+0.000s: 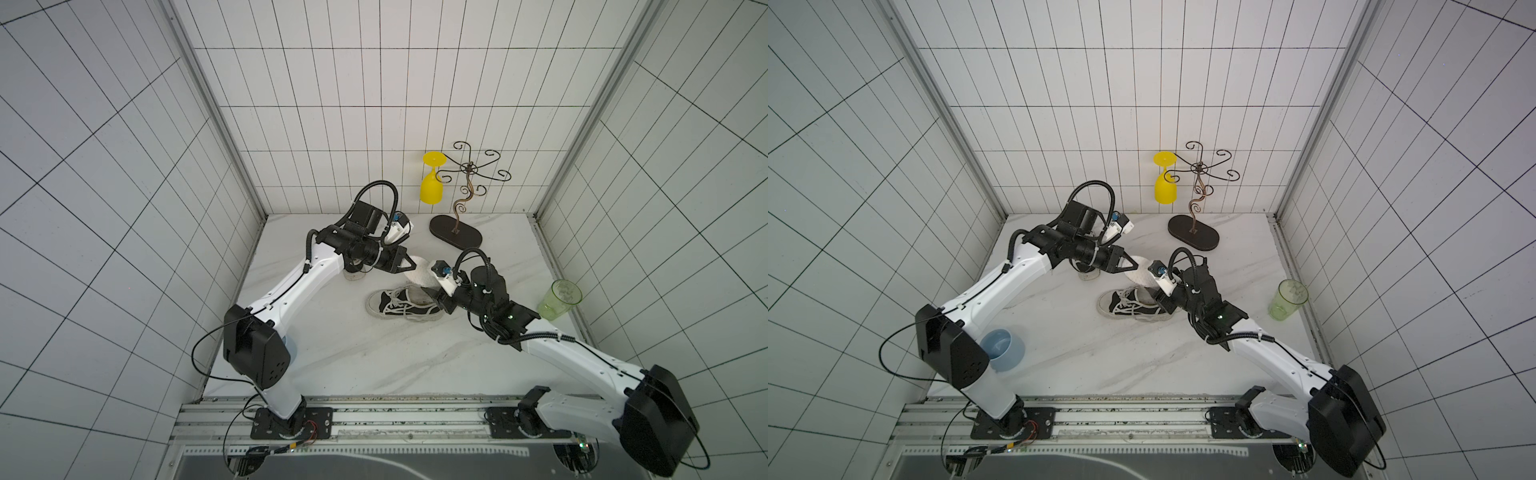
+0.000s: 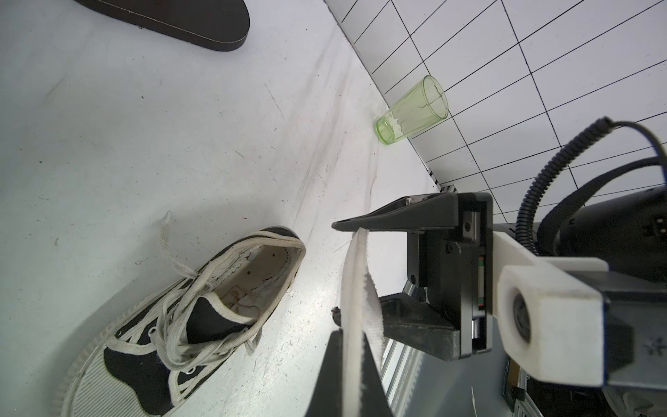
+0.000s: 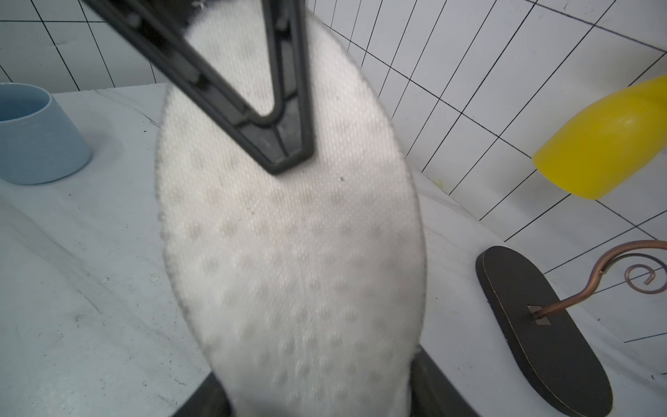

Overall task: Insert the insole into the shoe
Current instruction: Pick up the insole from the center of the board, then insert the insole into the shoe.

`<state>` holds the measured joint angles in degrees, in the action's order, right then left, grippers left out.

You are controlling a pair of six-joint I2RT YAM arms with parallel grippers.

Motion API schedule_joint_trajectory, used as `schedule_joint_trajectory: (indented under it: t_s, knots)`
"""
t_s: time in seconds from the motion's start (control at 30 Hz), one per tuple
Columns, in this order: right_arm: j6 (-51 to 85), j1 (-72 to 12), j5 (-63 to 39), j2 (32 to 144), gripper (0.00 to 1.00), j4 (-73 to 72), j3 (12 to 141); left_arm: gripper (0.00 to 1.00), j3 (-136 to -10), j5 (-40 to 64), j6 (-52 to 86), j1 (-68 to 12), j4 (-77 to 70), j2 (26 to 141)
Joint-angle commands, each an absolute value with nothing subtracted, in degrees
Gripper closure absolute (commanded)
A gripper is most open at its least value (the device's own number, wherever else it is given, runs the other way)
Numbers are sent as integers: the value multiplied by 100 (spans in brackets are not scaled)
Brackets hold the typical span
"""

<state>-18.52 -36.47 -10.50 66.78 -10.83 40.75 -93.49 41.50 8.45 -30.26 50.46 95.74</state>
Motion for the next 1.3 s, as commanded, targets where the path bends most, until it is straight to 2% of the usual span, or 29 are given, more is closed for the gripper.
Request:
schedule_joint_trajectory:
  t_s: [0.0, 0.27, 0.4, 0.5, 0.6, 0.7, 0.83, 0.93, 1.07, 1.27]
  knots:
    - [-1860, -3695, -1177, 6608, 44, -984, 4238, 100, -9343, 4052, 673, -3015, 5028, 9560]
    - [-1645, -3709, -1221, 6609, 58, -882, 4193, 100, -9325, 3875, 698, -3014, 4946, 9626]
    - [-1540, -3711, -1120, 6649, 65, -772, 4217, 85, -9325, 3791, 772, -3010, 4878, 9634]
    - [-1372, -3711, -1068, 6771, 71, -446, 4369, 78, -9325, 3718, 777, -2989, 4842, 9609]
    - [-1196, -3713, -1124, 6875, 72, -47, 4532, 61, -9288, 3680, 851, -2934, 4731, 9551]
    - [-1047, -3709, -979, 6847, 72, 214, 4577, 54, -9273, 3532, 1036, -2816, 4572, 9456]
    - [-958, -3700, -479, 6936, 73, 884, 4911, 52, -9018, 2262, 1470, -2588, 4496, 9176]
    - [-889, -3620, -8, 7108, 74, 1470, 5263, 53, -8348, 1449, 1631, -2665, 4329, 8943]
    - [-621, -3312, 482, 7454, 76, 2338, 5664, 53, -7757, 651, 2153, -3342, 4140, 8885]
    - [-171, -2980, 784, 7443, 76, 2829, 5948, 52, -7755, -52, 3070, -4199, 3990, 9287]
